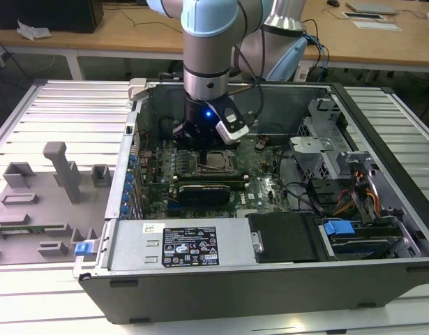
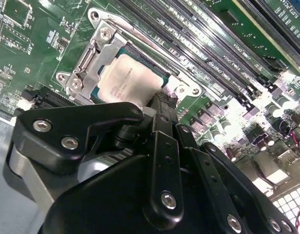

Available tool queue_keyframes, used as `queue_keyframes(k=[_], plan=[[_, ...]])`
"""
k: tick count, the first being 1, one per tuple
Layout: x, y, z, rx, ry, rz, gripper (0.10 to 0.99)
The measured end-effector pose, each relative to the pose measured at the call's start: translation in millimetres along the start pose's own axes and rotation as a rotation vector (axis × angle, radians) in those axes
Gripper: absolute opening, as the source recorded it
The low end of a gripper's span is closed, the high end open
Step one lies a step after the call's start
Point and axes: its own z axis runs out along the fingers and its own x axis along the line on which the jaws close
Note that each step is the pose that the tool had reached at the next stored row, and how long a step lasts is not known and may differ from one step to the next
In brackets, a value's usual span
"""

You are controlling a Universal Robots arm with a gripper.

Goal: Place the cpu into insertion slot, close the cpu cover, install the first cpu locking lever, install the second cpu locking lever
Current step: 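Close the cpu cover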

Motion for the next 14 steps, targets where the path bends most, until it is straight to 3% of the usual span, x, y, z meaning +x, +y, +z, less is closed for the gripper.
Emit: queue_keyframes(k=[5,10,14], plan=[[0.8,0.1,1.5,-0.001,-0.0027,-0.004,0.106],[-3.2,-0.3,1.0,-0.002,-0.0027,-0.004,0.106],[-3.5,0.1,-12.8,-0.002,-0.0026,-0.004,0.106]])
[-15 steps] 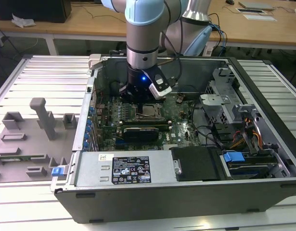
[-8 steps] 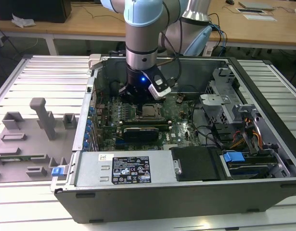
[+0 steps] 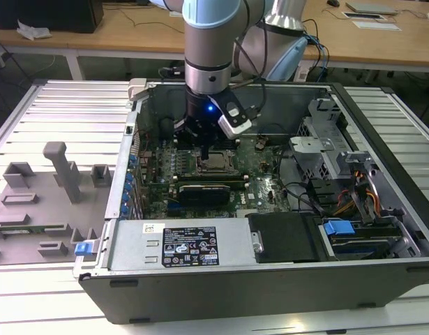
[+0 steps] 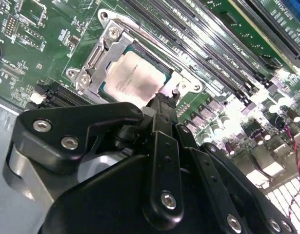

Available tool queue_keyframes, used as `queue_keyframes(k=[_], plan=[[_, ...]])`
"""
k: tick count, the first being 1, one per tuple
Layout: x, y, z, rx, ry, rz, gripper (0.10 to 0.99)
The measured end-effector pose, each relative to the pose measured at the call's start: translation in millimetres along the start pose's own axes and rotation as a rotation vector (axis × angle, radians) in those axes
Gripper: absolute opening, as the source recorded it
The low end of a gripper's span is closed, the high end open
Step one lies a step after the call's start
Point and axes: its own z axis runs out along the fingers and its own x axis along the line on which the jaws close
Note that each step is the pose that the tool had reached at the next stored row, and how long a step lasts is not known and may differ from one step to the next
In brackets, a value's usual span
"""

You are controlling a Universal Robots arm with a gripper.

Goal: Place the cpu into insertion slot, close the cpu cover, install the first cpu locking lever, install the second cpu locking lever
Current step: 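Close the cpu cover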

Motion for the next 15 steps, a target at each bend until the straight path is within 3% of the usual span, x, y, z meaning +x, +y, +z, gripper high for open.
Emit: queue_keyframes(k=[3,5,8,11,15], plan=[[-4.2,-0.6,-0.1,-0.001,0.0051,0.0,0.106],[-18.8,-3.7,0.0,-0.002,0.0171,0.001,0.106],[-30.1,-5.8,0.1,-0.003,0.0275,0.001,0.106],[-31.0,-5.8,-3.2,-0.004,0.0293,0.001,0.106],[-31.2,-5.3,-17.0,-0.004,0.0293,0.001,0.106]])
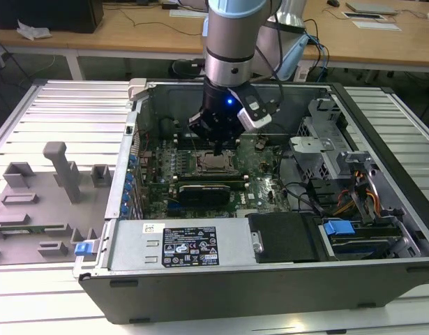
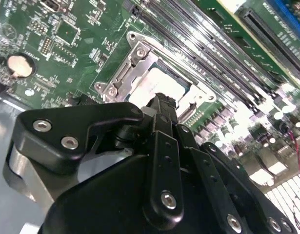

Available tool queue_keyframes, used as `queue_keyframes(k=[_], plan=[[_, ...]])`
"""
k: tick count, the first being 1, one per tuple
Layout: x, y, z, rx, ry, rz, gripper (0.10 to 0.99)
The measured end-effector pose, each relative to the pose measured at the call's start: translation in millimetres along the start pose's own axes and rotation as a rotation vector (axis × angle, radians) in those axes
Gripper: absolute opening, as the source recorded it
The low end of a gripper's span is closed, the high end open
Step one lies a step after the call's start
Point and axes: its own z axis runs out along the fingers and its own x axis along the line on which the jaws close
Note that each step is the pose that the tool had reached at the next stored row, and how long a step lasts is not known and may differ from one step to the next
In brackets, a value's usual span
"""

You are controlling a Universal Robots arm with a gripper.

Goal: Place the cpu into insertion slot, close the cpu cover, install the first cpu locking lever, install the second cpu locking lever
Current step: 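Close the cpu cover, then install the first cpu locking lever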

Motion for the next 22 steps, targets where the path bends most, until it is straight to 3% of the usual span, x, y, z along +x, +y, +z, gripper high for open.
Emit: queue_keyframes(k=[5,22], plan=[[0.2,0.5,-13.3,0.0,0.0,0.0,0.106],[0.2,0.5,-13.5,0.003,0.0003,0.0,0.106]])
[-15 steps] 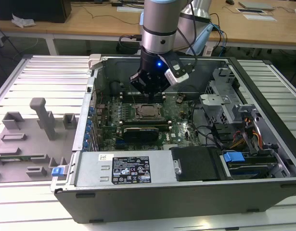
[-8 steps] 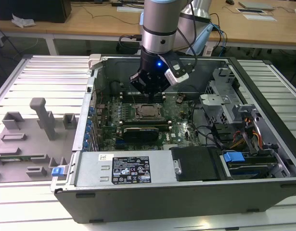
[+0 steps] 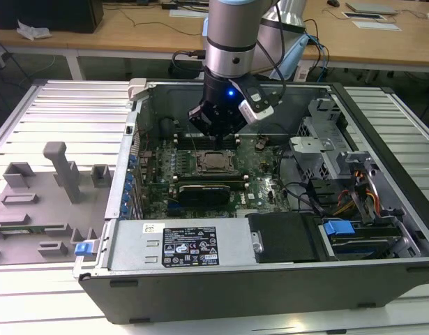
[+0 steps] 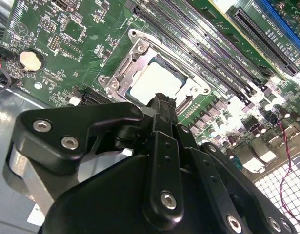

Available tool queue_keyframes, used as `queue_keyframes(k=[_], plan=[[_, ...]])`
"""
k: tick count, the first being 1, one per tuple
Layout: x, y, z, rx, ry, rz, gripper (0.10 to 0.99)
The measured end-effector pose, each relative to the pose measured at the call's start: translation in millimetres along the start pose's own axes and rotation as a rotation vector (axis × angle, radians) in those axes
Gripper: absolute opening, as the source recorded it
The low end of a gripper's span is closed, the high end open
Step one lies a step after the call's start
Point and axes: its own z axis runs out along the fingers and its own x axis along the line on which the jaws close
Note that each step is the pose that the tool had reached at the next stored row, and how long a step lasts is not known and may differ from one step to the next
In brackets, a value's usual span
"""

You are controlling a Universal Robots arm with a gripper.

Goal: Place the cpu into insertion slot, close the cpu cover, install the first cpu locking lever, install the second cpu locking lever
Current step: 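Install the first cpu locking lever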

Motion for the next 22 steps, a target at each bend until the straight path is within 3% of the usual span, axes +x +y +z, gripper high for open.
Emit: queue_keyframes(k=[3,16,18,20,22], plan=[[0.0,0.1,-1.0,0.0,0.0001,0.0,0.106],[0.2,0.6,-17.5,0.0,0.0,0.0,0.106],[4.4,1.0,-17.6,0.001,-0.0034,0.0,0.106],[10.6,1.9,-17.5,0.002,-0.0156,0.0,0.106],[11.7,2.0,-19.2,0.003,-0.0198,-0.001,0.106]])
